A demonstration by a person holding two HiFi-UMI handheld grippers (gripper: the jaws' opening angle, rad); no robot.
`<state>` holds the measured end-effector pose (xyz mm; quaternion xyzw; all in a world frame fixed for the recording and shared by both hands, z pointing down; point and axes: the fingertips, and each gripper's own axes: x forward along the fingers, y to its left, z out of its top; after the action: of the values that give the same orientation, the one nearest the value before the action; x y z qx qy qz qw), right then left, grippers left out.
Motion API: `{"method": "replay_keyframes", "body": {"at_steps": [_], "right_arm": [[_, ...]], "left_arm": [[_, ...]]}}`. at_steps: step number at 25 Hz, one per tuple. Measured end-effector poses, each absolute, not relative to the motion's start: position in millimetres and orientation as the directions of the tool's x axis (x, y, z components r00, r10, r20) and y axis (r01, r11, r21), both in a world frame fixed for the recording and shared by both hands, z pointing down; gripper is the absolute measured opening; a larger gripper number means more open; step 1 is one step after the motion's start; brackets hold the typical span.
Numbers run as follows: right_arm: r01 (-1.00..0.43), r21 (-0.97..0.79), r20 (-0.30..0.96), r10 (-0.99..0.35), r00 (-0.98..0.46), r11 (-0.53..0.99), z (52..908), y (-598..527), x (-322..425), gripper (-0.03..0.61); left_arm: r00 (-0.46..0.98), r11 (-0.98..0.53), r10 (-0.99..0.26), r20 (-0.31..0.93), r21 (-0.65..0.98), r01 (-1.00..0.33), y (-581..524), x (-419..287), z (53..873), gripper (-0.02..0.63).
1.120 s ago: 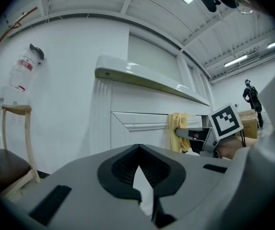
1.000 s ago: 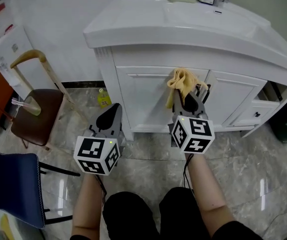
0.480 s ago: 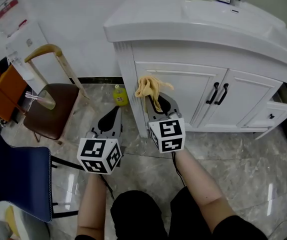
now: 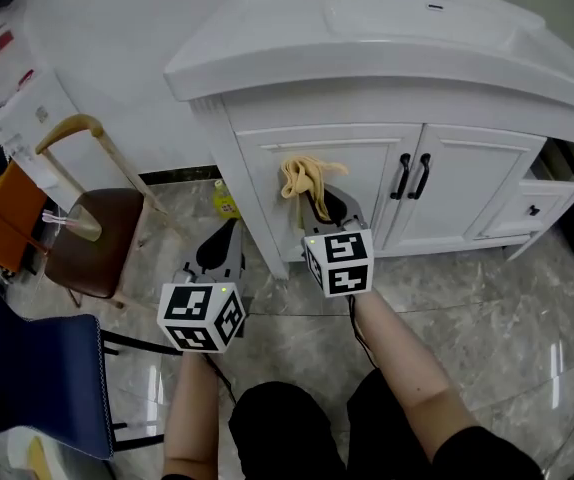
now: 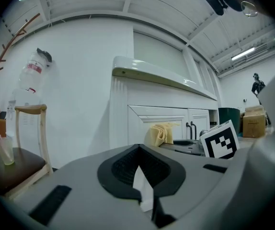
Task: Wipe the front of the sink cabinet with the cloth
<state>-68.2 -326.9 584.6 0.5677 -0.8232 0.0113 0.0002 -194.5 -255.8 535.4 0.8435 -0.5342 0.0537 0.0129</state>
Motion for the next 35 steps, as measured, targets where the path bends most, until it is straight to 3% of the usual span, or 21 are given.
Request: {"method": "replay_keyframes", "body": {"at_steps": [16, 22, 27, 35], "right_arm": [[-0.994, -0.061, 0.051, -0.994, -0.097, 0.094, 608, -312, 63, 0.078], [-0.995, -0.078, 0.058, -0.996, -0.065, 0.060, 610, -307, 74, 0.078], [-0.992, -0.088, 0.047, -0.994, -0.096, 0.092, 608, -303, 61, 0.078], [-0.958, -0.069, -0.001, -0.960, -0.279, 0.279, 618, -297, -15, 0.078]], "left_arm": [[0.559, -0.562, -0.821, 0.119, 0.002, -0.827, -265, -110, 560, 0.014], [0.567, -0.569, -0.814, 0.127, 0.019, -0.822, -262, -107, 567, 0.014], [0.545, -0.548, -0.828, 0.132, 0.016, -0.836, -259, -122, 570, 0.014], [0.461, -0.466, -0.878, 0.126, -0.008, -0.885, -257, -176, 582, 0.014]]}}
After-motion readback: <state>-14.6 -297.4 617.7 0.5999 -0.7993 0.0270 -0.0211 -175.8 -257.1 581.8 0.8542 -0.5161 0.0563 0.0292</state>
